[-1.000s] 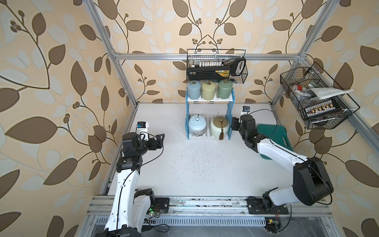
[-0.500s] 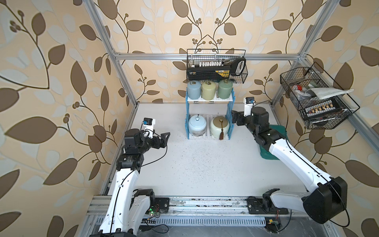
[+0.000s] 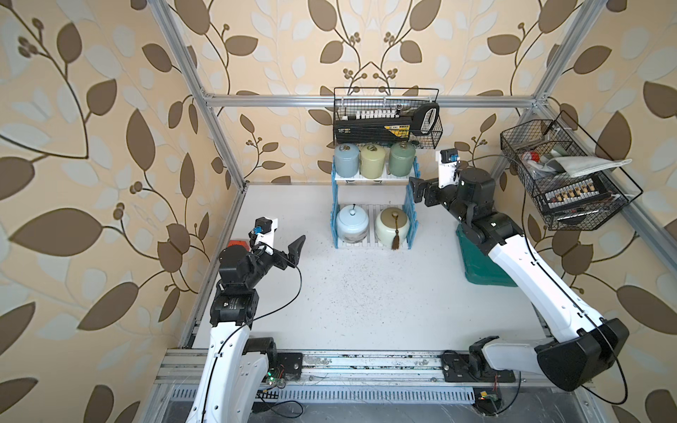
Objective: Remove the tea canisters from the shelf
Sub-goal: Pick up the tea canister from the shelf.
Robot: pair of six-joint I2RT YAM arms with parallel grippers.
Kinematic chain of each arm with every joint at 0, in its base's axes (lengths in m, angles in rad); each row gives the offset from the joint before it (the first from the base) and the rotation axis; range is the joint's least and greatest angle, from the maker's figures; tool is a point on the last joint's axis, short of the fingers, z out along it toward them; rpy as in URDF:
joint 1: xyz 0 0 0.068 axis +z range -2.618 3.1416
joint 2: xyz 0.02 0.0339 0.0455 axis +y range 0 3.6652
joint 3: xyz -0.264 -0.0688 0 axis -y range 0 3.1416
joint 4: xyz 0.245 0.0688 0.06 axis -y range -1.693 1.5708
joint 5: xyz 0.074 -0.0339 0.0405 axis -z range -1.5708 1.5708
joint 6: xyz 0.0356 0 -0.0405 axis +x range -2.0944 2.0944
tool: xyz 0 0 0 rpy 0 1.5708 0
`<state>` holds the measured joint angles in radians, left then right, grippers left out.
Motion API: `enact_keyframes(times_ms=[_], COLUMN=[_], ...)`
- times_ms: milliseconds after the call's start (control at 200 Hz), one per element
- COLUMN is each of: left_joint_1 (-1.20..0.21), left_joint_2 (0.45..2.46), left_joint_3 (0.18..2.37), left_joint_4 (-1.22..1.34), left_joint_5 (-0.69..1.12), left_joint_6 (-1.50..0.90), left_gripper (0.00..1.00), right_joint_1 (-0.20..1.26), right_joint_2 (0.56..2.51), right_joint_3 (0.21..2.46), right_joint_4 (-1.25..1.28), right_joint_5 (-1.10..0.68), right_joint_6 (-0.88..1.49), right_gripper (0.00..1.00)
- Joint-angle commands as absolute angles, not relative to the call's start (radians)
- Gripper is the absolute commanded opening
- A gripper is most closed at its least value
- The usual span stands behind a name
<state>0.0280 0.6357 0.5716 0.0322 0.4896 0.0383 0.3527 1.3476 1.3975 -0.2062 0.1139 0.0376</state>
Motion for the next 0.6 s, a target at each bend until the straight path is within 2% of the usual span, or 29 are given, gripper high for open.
enact_keyframes(times_ms=[0, 180, 595], left_joint_1=[0.049, 0.058, 0.094], left_joint_2=[0.611, 0.591, 0.545], left_joint_3=[0.53, 0.463, 0.427], left_joint_4=[0.26, 0.386, 0.391], left_joint_5=[0.571, 0.542, 0.54], left_joint_6=[0.055, -0.049, -0.077], left_gripper=[0.98, 0.98, 0.99], right_joint_1=[0.349, 0.343, 0.329], right_joint_2=[1.416, 1.556, 1.822], right_joint_3=[1.474, 1.636, 1.906], right_joint_4=[-0.242, -0.264, -0.328], right_joint_5=[0.076, 0.052, 0.065], right_joint_6=[0.009, -0.015, 0.044], right_gripper=[0.99, 0.99, 0.99])
